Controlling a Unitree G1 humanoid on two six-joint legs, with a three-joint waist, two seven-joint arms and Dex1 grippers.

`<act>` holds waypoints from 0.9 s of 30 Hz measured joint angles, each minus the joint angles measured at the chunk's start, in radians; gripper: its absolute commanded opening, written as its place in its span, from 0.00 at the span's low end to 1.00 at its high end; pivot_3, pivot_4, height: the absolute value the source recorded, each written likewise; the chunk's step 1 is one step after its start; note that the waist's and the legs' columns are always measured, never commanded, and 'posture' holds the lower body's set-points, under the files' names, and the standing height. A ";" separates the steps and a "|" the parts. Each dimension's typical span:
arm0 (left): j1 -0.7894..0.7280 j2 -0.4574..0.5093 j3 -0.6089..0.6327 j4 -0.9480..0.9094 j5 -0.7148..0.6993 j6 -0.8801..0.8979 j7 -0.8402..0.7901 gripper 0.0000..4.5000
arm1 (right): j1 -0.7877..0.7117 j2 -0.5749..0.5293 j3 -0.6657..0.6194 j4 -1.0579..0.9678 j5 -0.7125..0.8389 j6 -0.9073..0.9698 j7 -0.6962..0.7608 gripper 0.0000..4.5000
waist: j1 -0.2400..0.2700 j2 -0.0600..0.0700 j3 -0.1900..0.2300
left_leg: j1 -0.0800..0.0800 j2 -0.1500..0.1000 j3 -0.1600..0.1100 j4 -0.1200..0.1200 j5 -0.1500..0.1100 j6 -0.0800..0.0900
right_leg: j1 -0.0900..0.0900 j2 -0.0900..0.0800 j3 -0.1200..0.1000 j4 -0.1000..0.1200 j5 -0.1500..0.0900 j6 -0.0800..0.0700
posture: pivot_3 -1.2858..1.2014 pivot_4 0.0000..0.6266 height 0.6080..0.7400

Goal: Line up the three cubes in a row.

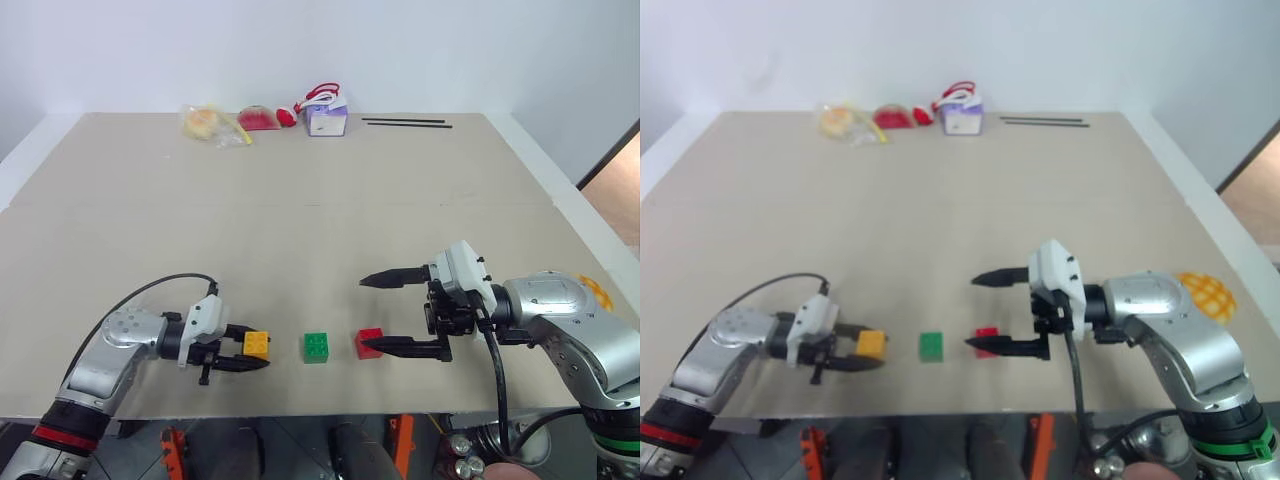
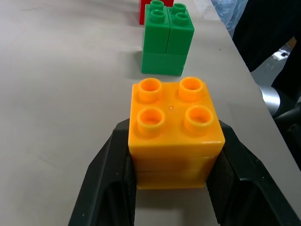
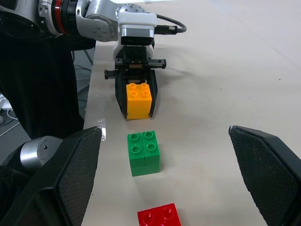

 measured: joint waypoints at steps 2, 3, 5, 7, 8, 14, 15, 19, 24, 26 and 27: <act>0.000 0.000 0.002 0.004 -0.001 -0.001 0.000 0.30 | -0.002 0.000 0.005 0.003 0.000 -0.002 0.001 1.00 | 0.000 0.000 0.000 | 0.000 0.000 0.000 0.000 0.000 0.000 | 0.000 0.000 0.000 0.000 0.000 0.000 | 0.52 0.24 1.00; 0.001 0.001 0.002 0.004 -0.001 -0.002 0.000 0.30 | -0.003 0.000 0.006 0.006 0.000 -0.002 0.001 1.00 | 0.000 0.000 0.000 | 0.000 0.000 0.000 0.000 0.000 0.000 | 0.000 0.000 0.000 0.000 0.000 0.000 | 0.52 0.24 1.00; 0.003 0.001 0.002 0.004 -0.001 -0.005 0.000 0.30 | -0.004 0.000 0.007 0.011 -0.001 -0.004 0.001 1.00 | 0.000 0.000 0.000 | 0.000 0.000 0.000 0.000 0.000 0.000 | 0.000 0.000 0.000 0.000 0.000 0.000 | 0.52 0.24 1.00; 0.005 0.003 0.003 0.004 -0.004 -0.006 0.000 0.30 | -0.010 0.000 0.008 0.015 -0.001 -0.006 0.002 1.00 | 0.000 0.000 0.000 | 0.001 0.000 0.000 0.000 0.000 0.000 | 0.000 0.000 0.000 0.000 0.000 0.000 | 0.52 0.24 1.00; 0.005 0.004 0.003 0.004 -0.005 -0.004 0.000 0.41 | -0.014 0.000 0.008 0.016 -0.001 -0.007 0.002 1.00 | 0.000 0.000 0.000 | 0.001 0.000 0.000 0.000 0.000 0.000 | 0.000 0.000 0.000 0.000 0.000 0.000 | 0.52 0.24 1.00; 0.009 0.010 0.002 0.005 -0.009 0.010 -0.017 0.91 | -0.019 0.000 0.012 0.020 -0.002 -0.008 0.003 1.00 | 0.000 0.000 0.000 | 0.001 0.000 0.000 0.000 0.000 0.000 | 0.001 0.000 0.000 0.000 0.000 0.000 | 0.52 0.24 1.00; 0.009 0.010 0.002 0.005 -0.012 0.010 -0.020 0.99 | -0.019 0.000 0.012 0.020 -0.002 -0.008 0.003 1.00 | 0.000 0.000 0.000 | 0.001 0.000 0.000 0.000 0.000 0.000 | 0.001 0.000 0.000 0.000 0.000 0.000 | 0.52 0.24 1.00; 0.009 0.010 0.003 0.001 -0.026 0.018 -0.028 1.00 | -0.019 0.000 0.012 0.021 -0.004 -0.008 0.006 1.00 | 0.000 0.000 0.000 | 0.001 0.000 0.000 0.001 0.000 0.000 | 0.001 0.000 0.000 0.000 0.001 0.000 | 0.52 0.24 1.00; 0.008 0.010 0.020 -0.064 -0.083 0.079 -0.022 1.00 | -0.021 0.000 0.012 0.035 -0.009 -0.008 0.021 1.00 | 0.000 0.000 0.000 | 0.000 0.000 0.000 0.001 0.000 0.000 | 0.001 0.000 0.000 0.000 0.001 0.000 | 0.52 0.24 1.00; -0.004 0.010 0.037 -0.103 -0.124 0.129 -0.010 1.00 | -0.021 0.000 0.012 0.038 -0.009 -0.008 0.023 1.00 | 0.000 0.000 0.000 | 0.000 0.001 0.000 0.001 0.000 0.000 | 0.001 0.000 0.000 0.000 0.001 0.000 | 0.52 0.24 1.00; -0.027 0.007 0.047 -0.133 -0.170 0.193 0.018 1.00 | -0.021 -0.001 0.011 0.038 -0.007 -0.008 0.025 1.00 | 0.000 0.000 0.000 | 0.000 0.001 0.000 0.001 0.000 0.000 | 0.001 0.000 -0.001 0.001 0.001 0.000 | 0.52 0.24 1.00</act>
